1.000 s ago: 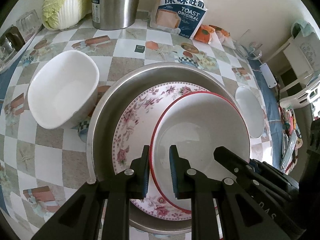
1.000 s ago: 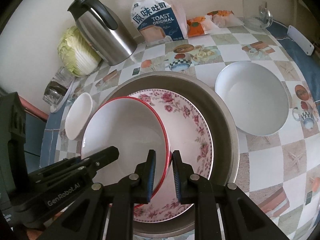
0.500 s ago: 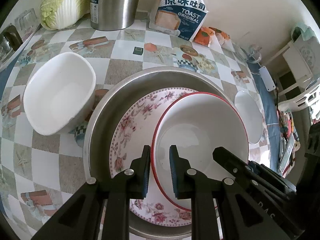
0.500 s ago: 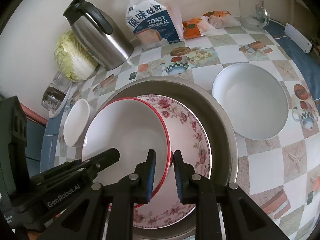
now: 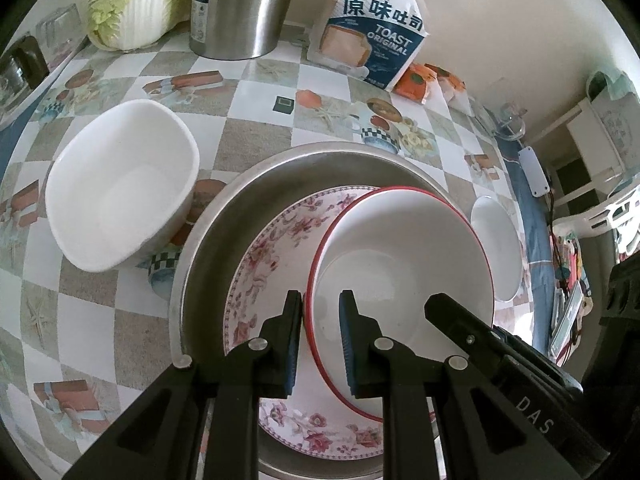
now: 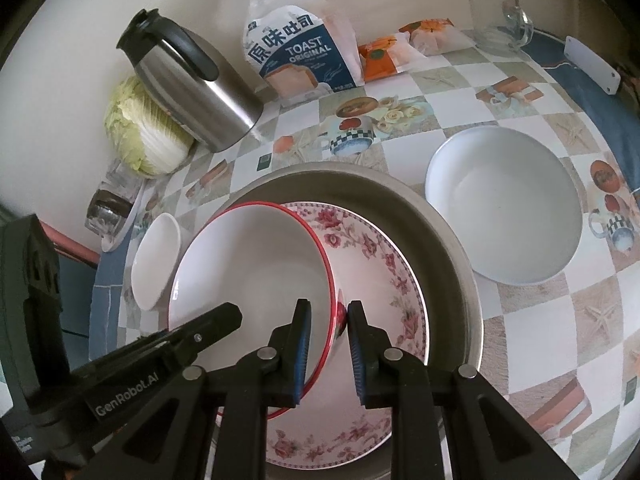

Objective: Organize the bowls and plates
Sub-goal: 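Lower the bowl onto the rose-rimmed plate inside the basin, then open both tools and lift them away from the bowl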

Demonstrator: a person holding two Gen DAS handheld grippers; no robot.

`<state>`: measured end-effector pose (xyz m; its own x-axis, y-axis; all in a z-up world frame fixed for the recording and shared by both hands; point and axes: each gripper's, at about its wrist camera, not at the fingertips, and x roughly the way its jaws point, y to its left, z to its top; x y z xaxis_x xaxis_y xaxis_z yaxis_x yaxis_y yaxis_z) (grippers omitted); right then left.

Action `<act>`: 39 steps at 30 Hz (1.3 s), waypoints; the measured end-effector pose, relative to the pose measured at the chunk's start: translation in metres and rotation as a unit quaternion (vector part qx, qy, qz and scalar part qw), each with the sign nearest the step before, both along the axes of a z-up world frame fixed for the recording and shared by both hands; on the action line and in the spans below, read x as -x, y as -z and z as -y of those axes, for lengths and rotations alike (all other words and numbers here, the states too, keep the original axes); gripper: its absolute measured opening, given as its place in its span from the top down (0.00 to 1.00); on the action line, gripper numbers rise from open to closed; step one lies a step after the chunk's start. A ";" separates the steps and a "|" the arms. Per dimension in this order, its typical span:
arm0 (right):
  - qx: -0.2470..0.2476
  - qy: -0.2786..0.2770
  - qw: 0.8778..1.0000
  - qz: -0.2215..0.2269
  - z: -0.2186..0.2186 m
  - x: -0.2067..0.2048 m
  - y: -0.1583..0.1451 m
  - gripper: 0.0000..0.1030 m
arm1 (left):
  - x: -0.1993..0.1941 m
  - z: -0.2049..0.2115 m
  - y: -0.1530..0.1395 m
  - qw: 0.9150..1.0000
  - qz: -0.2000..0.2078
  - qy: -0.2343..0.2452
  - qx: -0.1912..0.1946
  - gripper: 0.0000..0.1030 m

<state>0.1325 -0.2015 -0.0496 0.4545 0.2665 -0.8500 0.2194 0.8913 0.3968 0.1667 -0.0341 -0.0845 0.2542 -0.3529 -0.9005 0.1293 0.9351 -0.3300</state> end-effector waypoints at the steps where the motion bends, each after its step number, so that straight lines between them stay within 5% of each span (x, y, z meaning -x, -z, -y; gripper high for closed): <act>1: 0.001 0.000 1.000 0.001 -0.002 -0.001 0.000 0.79 | 0.000 -0.001 0.000 1.000 0.000 -0.003 -0.001 0.83; 24: -0.025 0.010 1.000 0.006 0.000 -0.005 0.001 0.79 | -0.002 -0.010 -0.002 1.000 -0.007 -0.024 0.007 0.76; 29: -0.010 0.018 1.000 0.015 0.004 -0.003 -0.010 0.73 | -0.002 -0.015 -0.012 0.999 0.003 -0.033 -0.003 0.63; 36: 0.017 0.029 0.998 0.046 0.017 0.004 -0.044 0.72 | 0.003 -0.024 -0.031 0.999 0.018 -0.049 0.000 0.60; 39: 0.022 0.031 0.997 0.067 0.020 0.009 -0.062 0.70 | 0.007 -0.026 -0.042 0.998 0.034 -0.051 0.002 0.49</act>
